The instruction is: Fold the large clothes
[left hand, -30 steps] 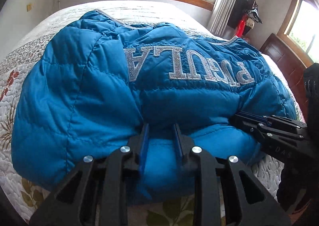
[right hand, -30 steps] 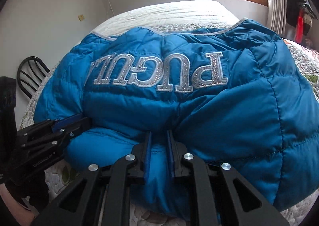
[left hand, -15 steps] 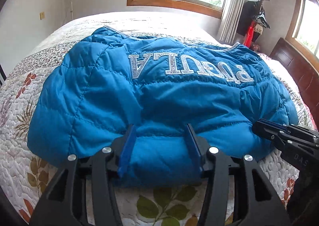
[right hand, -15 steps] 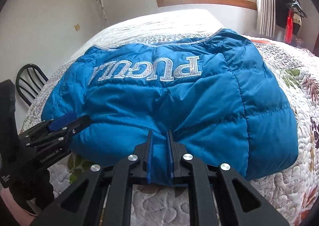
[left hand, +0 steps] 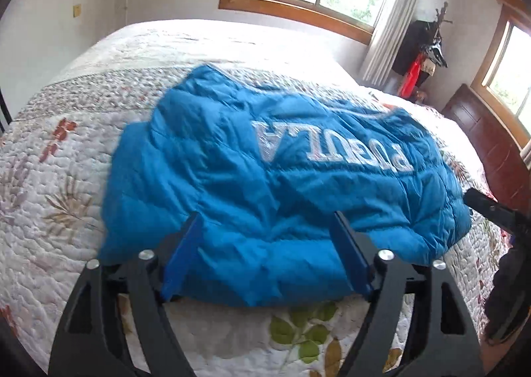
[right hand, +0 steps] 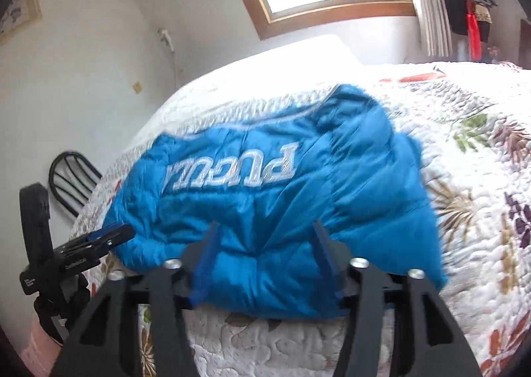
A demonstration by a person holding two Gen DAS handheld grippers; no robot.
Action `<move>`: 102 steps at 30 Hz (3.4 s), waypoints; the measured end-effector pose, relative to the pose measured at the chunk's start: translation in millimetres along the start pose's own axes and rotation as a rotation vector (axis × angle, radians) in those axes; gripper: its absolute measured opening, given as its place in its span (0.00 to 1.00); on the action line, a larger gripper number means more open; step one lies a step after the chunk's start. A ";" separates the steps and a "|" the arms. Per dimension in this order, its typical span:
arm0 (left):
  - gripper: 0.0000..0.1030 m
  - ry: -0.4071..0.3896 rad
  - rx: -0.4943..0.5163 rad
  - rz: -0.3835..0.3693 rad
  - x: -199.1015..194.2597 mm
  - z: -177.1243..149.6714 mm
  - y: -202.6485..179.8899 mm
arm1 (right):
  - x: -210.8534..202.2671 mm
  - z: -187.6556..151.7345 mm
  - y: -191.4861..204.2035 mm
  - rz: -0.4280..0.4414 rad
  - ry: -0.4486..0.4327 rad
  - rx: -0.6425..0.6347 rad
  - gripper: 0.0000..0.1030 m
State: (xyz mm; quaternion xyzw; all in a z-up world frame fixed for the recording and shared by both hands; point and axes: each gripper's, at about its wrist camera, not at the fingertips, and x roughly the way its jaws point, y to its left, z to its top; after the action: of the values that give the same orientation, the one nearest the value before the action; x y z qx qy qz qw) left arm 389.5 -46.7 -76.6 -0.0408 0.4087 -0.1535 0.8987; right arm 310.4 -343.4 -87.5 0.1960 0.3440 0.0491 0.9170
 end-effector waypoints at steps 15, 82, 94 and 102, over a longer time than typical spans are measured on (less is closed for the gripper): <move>0.86 0.169 -0.210 -0.163 48.1 22.3 130.6 | 70.6 31.2 -134.0 0.106 0.201 0.344 0.81; 0.61 0.049 -0.265 -0.025 -172.2 -184.4 212.5 | -69.2 -154.8 8.4 0.146 0.246 0.129 0.44; 0.65 0.021 -0.056 0.023 -168.8 -135.6 122.7 | -62.8 -111.6 112.1 0.078 0.218 -0.163 0.44; 0.63 0.111 -0.036 0.051 -112.0 -140.5 132.6 | -4.2 -127.9 74.8 -0.022 0.299 -0.099 0.33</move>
State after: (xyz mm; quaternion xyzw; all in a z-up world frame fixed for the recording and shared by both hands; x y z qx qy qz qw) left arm 247.3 121.2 -115.2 -0.0378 0.4613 -0.1252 0.8775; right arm 227.4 -234.0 -143.3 0.1374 0.4759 0.0845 0.8646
